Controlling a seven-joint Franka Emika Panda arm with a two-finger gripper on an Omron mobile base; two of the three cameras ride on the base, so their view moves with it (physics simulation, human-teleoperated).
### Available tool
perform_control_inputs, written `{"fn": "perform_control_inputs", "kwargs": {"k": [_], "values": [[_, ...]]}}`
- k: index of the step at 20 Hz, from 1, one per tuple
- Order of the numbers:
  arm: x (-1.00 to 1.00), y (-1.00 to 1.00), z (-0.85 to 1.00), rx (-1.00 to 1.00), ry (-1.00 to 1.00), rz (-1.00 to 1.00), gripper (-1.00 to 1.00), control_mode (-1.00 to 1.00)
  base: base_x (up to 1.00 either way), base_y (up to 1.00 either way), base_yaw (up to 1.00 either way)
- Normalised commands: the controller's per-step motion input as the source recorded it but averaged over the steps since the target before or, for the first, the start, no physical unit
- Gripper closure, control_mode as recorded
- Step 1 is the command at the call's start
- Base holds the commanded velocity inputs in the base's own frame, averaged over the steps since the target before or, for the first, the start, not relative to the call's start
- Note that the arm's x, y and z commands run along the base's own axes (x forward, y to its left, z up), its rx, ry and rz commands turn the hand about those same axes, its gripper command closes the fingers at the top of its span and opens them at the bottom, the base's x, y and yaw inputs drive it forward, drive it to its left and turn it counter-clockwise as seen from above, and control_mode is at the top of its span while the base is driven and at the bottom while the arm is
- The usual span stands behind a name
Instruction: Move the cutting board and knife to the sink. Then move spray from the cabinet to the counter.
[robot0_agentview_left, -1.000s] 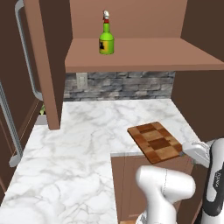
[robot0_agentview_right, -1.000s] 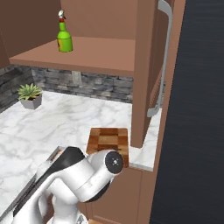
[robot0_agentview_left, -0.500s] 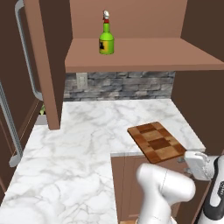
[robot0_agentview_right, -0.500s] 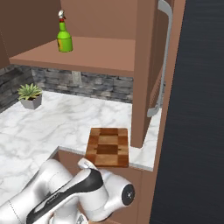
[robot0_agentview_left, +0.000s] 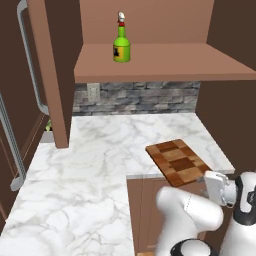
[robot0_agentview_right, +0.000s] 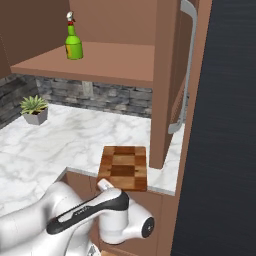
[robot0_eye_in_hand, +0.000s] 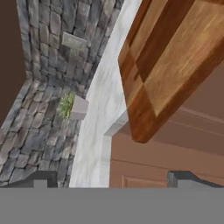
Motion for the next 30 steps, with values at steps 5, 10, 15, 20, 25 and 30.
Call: {"fn": "perform_control_inputs", "kwargs": {"k": [5, 10, 15, 20, 25, 30], "values": [[0.33, -0.35, -0.12, 0.01, -0.01, 0.14, -1.0, -1.0, 0.0, 0.0, 0.0], [0.26, -0.12, -0.23, 0.0, -0.08, 0.09, -1.0, -1.0, 0.0, 0.0, 0.0], [0.18, 0.0, -0.23, 0.0, -0.1, 0.03, -1.0, -1.0, 0.0, 0.0, 0.0], [0.15, 0.0, -0.13, 0.0, -0.02, 0.0, -1.0, -1.0, 0.0, 0.0, 0.0], [0.24, 0.0, -0.04, 0.0, 0.14, -0.11, -1.0, -1.0, 0.0, 0.0, 0.0], [0.07, 0.0, 0.0, 0.0, 0.28, -0.2, -1.0, -1.0, 0.0, 0.0, 0.0]]}}
